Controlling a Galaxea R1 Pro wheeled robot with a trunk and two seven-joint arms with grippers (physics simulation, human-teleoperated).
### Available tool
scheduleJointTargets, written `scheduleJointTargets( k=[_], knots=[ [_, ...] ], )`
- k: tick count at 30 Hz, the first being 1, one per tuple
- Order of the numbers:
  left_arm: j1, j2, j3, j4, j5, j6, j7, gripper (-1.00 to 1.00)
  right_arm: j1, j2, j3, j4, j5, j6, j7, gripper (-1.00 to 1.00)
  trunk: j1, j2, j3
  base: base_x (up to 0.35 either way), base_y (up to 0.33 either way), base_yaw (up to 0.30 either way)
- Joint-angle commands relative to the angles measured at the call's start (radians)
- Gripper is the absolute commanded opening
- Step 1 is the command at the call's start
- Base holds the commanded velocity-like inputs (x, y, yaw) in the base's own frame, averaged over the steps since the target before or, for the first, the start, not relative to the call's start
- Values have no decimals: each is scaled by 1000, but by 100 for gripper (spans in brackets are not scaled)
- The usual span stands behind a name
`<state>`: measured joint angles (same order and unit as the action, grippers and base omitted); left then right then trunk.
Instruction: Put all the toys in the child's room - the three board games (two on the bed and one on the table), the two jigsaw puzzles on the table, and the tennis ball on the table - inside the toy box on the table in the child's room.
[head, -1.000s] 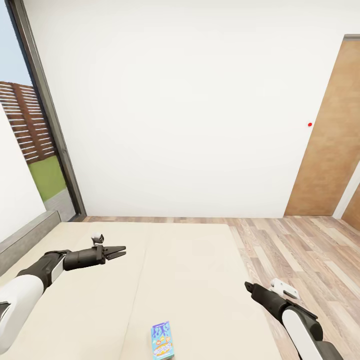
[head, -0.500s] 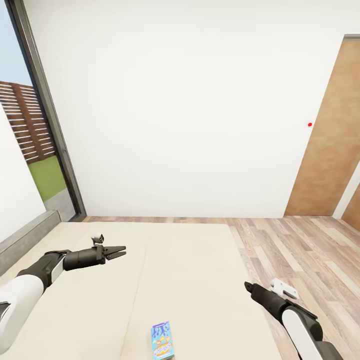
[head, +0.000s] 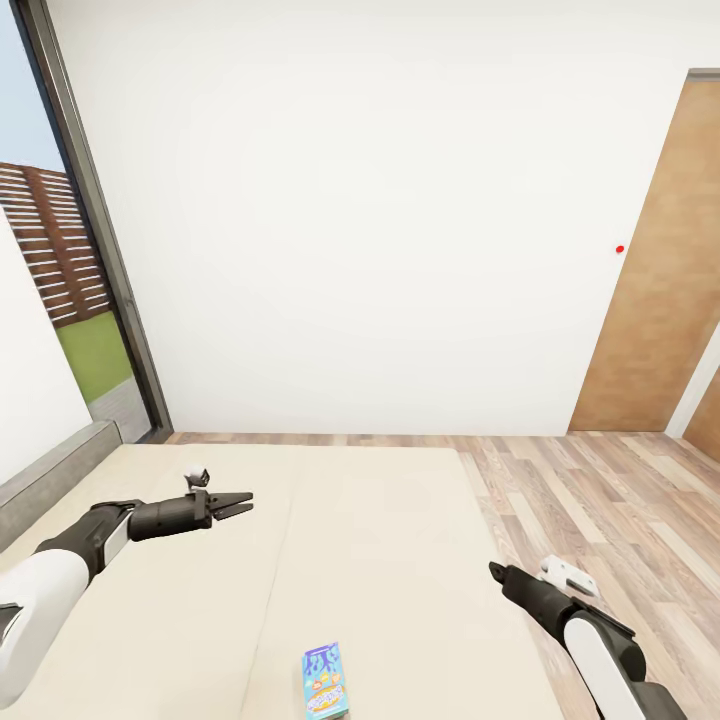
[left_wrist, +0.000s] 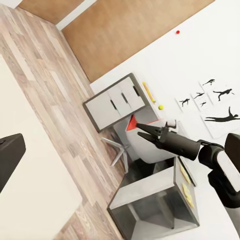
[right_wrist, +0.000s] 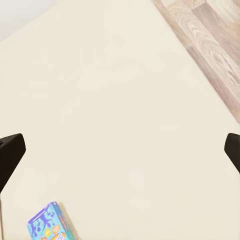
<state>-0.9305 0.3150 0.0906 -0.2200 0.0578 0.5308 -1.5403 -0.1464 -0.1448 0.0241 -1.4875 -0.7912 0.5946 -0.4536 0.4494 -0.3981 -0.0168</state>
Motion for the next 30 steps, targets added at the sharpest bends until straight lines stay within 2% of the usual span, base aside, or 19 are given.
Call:
scheduleJointTargets(
  k=[1, 5, 7, 9, 10, 12, 15, 17, 18, 20, 21, 23, 26, 27, 28, 29, 30],
  knots=[
    [-1, -1, 2, 0, -3, 11, -2, 100, -1, -1, 2, -4, -10, 2, -10, 100, 1, -2, -2, 0, 0, 0],
    [-1, -5, -1, 0, -5, 13, 45, 100, -1, -2, 2, -46, -10, 30, -11, 100, 1, -2, -2, 0, 0, 0],
    [-1, -7, -6, 0, -5, 14, 108, 100, -1, -2, 1, -70, -11, 61, -11, 100, 1, -2, -2, 0, 0, 0],
    [-1, -18, -11, 1, -3, 19, 224, 100, -1, -2, -9, -86, -12, 103, -10, 100, 1, -2, -2, 0, 0, 0],
    [-1, -33, -12, 1, -3, 21, 289, 100, -1, -1, -19, -91, -14, 118, -9, 100, 1, -2, -2, 0, 0, 0],
    [-1, -51, -13, 1, -3, 22, 355, 100, -1, 0, -27, -93, -16, 131, -8, 100, 1, -2, -2, 0, 0, 0],
    [-1, -105, -13, 1, -3, 23, 527, 100, -1, 0, -38, -96, -19, 154, -6, 100, 1, -2, -2, 0, 0, 0],
    [-1, -127, -14, 1, -3, 22, 594, 100, -1, 0, -40, -96, -19, 162, -4, 100, 1, -2, -2, 0, 0, 0],
    [-1, -149, -13, 1, -3, 20, 658, 100, -1, 0, -42, -97, -20, 169, -2, 100, 1, -2, -2, 0, 0, 0],
    [-1, -172, -13, 1, -3, 18, 718, 100, -1, 0, -43, -97, -20, 174, 1, 100, 1, -2, -2, 0, 0, 0],
    [-1, -196, -13, 2, -3, 17, 774, 100, -1, 0, -44, -97, -20, 178, 4, 100, 1, -2, -2, 0, 0, 0],
    [-1, -221, -12, 3, -2, 15, 828, 100, -1, -1, -45, -97, -20, 180, 6, 100, 1, -2, -2, 0, 0, 0],
    [-1, -285, -10, 6, 0, 7, 965, 100, -1, -2, -54, -97, -21, 192, 9, 100, 1, -2, -2, 0, 0, 0],
    [-1, -296, -9, 6, 1, 3, 993, 100, -1, -2, -57, -97, -21, 199, 9, 100, 1, -2, -2, 0, 0, 0],
    [-1, -316, -6, 6, 3, -5, 1051, 100, -1, 0, -63, -97, -21, 218, 10, 100, 1, -2, -2, 0, 0, 0],
    [-1, -325, -5, 6, 3, -8, 1079, 100, -1, 2, -65, -97, -21, 229, 10, 100, 1, -2, -2, 0, 0, 0],
    [-2, -340, -4, 5, 6, -12, 1132, 100, -4, 6, -69, -97, -22, 252, 10, 100, 1, -2, -2, 0, 0, 0]
  ],
)
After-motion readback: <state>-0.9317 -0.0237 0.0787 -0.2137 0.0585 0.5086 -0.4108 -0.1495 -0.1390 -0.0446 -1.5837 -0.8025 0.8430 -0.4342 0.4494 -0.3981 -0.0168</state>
